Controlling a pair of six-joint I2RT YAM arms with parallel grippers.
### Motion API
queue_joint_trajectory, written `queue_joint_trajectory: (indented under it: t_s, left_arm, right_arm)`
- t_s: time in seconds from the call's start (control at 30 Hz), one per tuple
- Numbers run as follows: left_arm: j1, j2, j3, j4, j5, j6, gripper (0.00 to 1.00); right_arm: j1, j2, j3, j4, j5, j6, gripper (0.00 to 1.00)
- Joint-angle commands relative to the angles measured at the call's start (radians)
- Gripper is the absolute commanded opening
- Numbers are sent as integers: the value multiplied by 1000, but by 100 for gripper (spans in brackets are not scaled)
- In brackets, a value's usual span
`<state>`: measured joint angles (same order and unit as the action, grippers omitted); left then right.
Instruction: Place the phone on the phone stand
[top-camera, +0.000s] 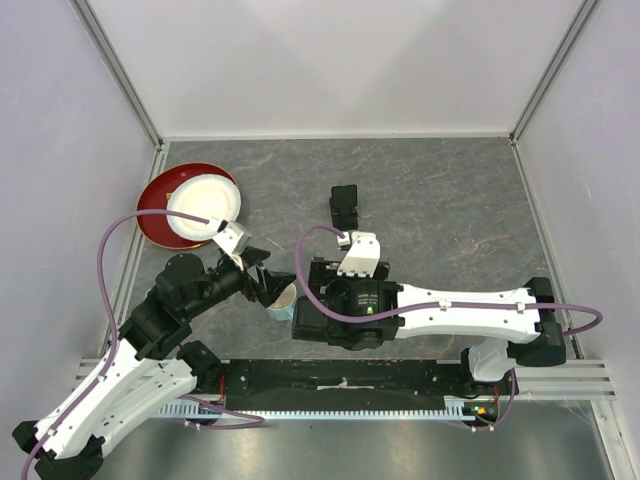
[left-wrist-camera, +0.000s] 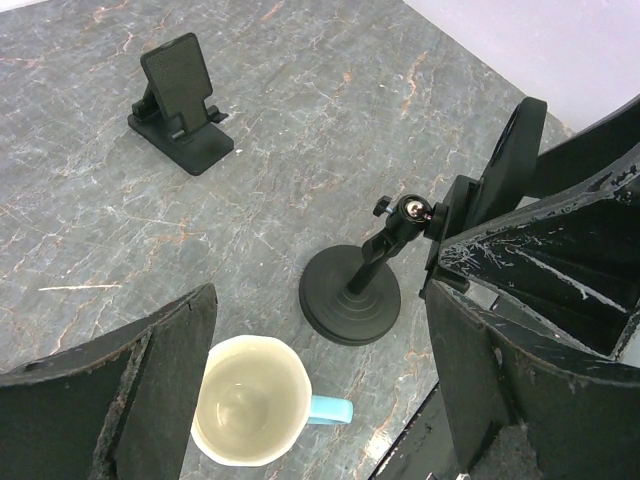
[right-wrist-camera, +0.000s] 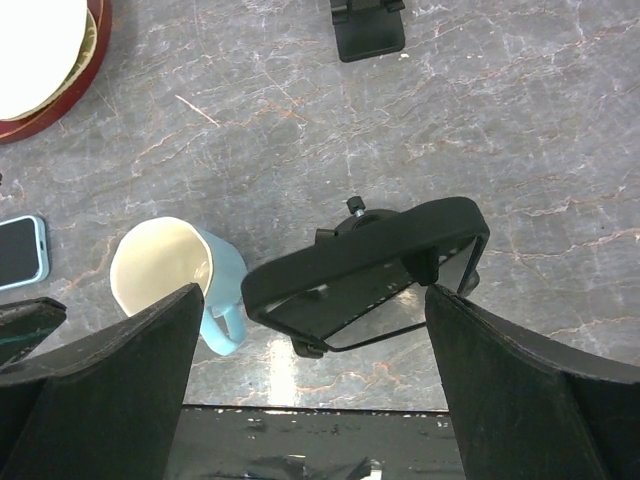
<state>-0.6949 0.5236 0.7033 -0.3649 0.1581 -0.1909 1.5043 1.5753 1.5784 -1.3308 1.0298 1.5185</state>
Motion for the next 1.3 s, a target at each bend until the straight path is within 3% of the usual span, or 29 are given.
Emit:
queue_joint_trajectory:
  t_s: [0.0, 0.13, 0.27, 0.4, 0.57, 0.87, 1.13, 1.27]
  left_arm:
    - [6, 4, -2, 21, 0, 47, 90]
    - [6, 13, -1, 24, 11, 50, 90]
    - [6, 15, -1, 24, 24, 50, 90]
    - [6, 15, -2, 26, 31, 48, 90]
    - [6, 24, 2, 27, 38, 45, 90]
    - [6, 26, -1, 26, 41, 47, 90]
    - [6, 32, 2, 23, 47, 53, 90]
    - [6, 30, 2, 23, 47, 56, 90]
  right_arm:
    - [-6, -37, 12, -88, 18, -81, 98]
    - [-4, -72, -18, 4, -36, -262, 98]
    - [-4, -179, -125, 244, -134, -564, 98]
    - [-7, -306, -239, 392, -154, -710, 98]
    - [-56, -340, -281, 493, -214, -820, 98]
    - [-134, -331, -307, 539, -255, -854, 98]
    - [-139, -270, -255, 470, -203, -730, 98]
    - [-139, -258, -250, 443, -206, -693, 94]
